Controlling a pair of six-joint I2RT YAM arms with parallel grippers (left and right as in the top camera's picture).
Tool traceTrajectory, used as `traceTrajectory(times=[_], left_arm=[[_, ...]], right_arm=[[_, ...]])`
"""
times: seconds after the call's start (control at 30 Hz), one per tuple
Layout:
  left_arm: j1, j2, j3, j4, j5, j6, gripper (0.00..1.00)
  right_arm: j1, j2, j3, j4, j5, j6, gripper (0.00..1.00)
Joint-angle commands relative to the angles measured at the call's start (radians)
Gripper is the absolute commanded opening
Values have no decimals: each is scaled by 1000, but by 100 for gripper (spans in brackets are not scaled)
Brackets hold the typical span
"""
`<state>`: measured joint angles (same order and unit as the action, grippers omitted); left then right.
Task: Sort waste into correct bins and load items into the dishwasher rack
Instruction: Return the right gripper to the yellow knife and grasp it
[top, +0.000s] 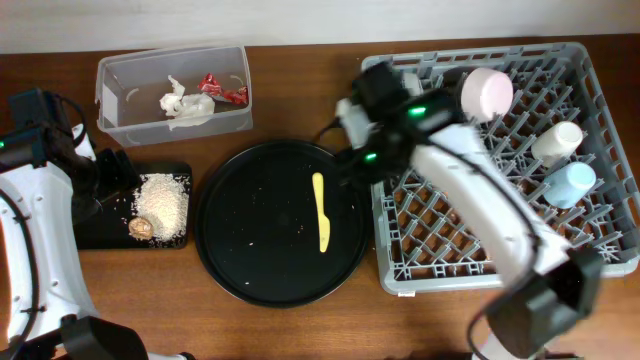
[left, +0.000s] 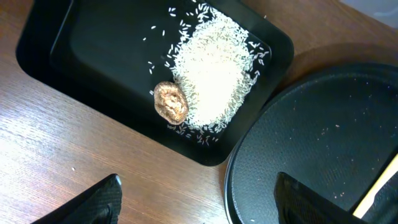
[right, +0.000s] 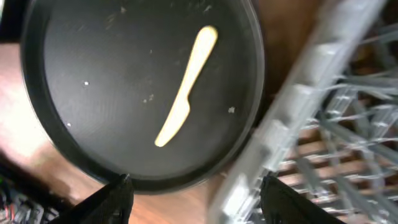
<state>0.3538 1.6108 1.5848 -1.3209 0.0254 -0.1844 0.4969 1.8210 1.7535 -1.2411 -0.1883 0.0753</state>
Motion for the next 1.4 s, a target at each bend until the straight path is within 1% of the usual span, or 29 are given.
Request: traceTrajectory(times=[0.0,0.03,0.1,0.13,0.2,0.23,0.3,0.37,0.43,0.47,0.5,0.53,0.57,0.6,0.63,0.67,0.73,0.8,0.87,0.9,0.97,1.07,1.17,1.2,1.23,1.3,1.33,1.37], left_arm=[[-4,-5,0,-1,-6,-9,78],[-4,-5,0,0,-6,-9,78],[-4,-5,0,0,-6,-9,78],[-4,-5,0,0,-6,-9,78],[-4,-5,0,0,-6,-9,78],[-4,-5,0,-1,-6,-9,78],[-4,-5,0,-1,-6,-9,78],[-4,-5,0,0,-6,-9,78],[-4,-5,0,-1,-7,-9,78],[-5,-5,0,-1,-7,-9,78],[-4,-5,0,0,-7,-9,78],[-4,-5,0,0,-7,-9,78],[-4,-5,0,-1,-7,-9,78],[-4,-5,0,-1,-7,-9,78],[-5,-5,0,0,-7,-9,78],[-4,-5,0,0,-7,-9,78],[-4,-5,0,-1,-6,-9,78],[-5,-5,0,-2,-6,-9,78],[-7,-5,0,-1,-6,-9,78],[-7,-5,0,0,-7,-9,78],[-5,-5,0,-1,-7,-9,78],[-5,-5,0,-2,-7,-9,78],[-5,-5,0,-2,-6,-9,78],[-5,-5,0,-2,-6,-9,78],[-5,-5,0,-1,-6,-9,78],[-5,-5,0,-1,-7,-9,78],[-5,-5,0,-1,-6,-9,78],[-5,-5,0,-2,-6,-9,78]], right_arm=[[89,151,8,66,97,156,69],[102,213,8,111,132,182,69],[105,336,8,237,139,196,72],[105,382,8,299,146,208,75],[105,411,8,422,151,222,81],[105,413,8,443,221,257,82],[104,413,8,446,254,274,83],[105,413,7,423,254,280,82],[106,413,1,402,256,327,77],[106,413,8,359,243,335,75],[106,413,48,278,255,326,75],[106,413,104,227,261,302,77],[106,413,204,147,261,299,80],[106,413,286,98,260,290,81],[98,413,430,27,254,261,85],[82,413,490,-4,228,249,86],[37,447,502,-67,113,248,87],[58,529,501,-100,117,248,86],[86,607,501,-97,164,296,86],[92,625,497,-92,163,301,84],[92,628,463,-61,163,327,83],[101,628,380,-7,162,327,82],[104,628,292,70,165,353,72],[112,628,259,118,180,354,69],[116,628,249,132,198,353,67],[125,628,248,135,250,353,57],[125,628,248,134,251,353,55],[125,628,248,134,254,353,47]])
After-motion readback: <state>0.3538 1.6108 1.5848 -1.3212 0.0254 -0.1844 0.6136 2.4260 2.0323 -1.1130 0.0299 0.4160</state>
